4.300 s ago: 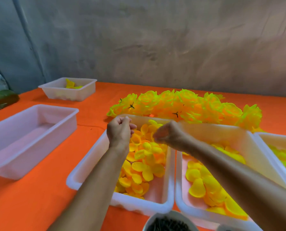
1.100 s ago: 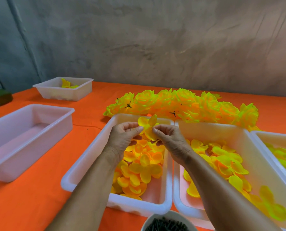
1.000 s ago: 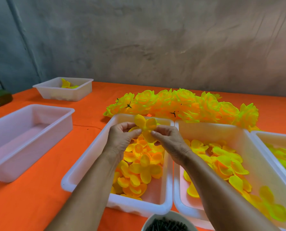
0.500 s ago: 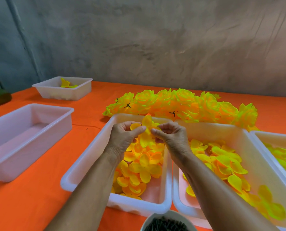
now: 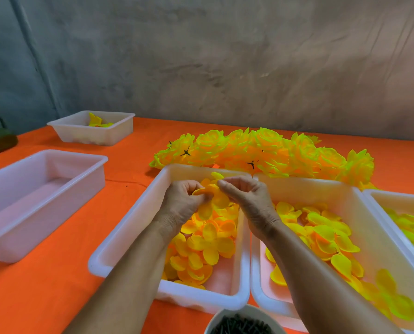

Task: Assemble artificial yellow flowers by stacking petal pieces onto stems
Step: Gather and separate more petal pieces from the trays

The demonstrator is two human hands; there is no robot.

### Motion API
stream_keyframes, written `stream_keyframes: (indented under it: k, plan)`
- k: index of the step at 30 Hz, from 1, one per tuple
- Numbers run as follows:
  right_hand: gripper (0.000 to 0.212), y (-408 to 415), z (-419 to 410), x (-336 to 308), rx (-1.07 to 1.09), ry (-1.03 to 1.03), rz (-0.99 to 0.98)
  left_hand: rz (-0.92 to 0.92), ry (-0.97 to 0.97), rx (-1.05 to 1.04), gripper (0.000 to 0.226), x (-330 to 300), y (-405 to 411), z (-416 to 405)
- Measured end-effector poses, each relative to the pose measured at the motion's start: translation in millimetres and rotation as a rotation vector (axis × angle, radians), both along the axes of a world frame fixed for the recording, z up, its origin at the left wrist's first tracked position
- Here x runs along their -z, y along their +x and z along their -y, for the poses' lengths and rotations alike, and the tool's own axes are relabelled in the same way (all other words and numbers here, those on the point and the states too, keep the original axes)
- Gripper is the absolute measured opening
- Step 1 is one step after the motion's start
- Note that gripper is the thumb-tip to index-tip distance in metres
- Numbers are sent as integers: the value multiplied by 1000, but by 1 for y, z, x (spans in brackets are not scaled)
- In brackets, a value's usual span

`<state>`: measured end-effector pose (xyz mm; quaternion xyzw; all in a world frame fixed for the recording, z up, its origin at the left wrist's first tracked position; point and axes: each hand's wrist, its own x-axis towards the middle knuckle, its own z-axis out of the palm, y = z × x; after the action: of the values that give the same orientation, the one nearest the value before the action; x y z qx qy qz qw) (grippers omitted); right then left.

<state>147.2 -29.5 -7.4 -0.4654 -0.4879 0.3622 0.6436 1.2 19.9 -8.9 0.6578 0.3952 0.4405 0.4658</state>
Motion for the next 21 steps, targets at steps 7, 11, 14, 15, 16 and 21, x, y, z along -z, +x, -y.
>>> stream_keyframes:
  k: [7, 11, 14, 15, 16, 21]
  plan:
    - [16, -3, 1, -2, -7, -28, 94, -11, 7, 11, 31, 0, 1, 3]
    - [33, -4, -2, 0, 60, -37, 101, -37, 17, 85, 25, -1, 3, 6]
    - [30, -4, -1, 2, 66, -25, 96, 18, -41, 119, 15, -4, 2, 9]
    - [27, -3, -1, 2, 60, -20, 99, 31, -49, 112, 26, -5, 2, 9]
    - [24, -3, -2, 3, 52, -21, 102, 39, -60, 99, 40, -5, 3, 9]
    - [15, -3, -5, 4, 21, -20, 106, 47, -85, 63, 54, -7, 4, 8]
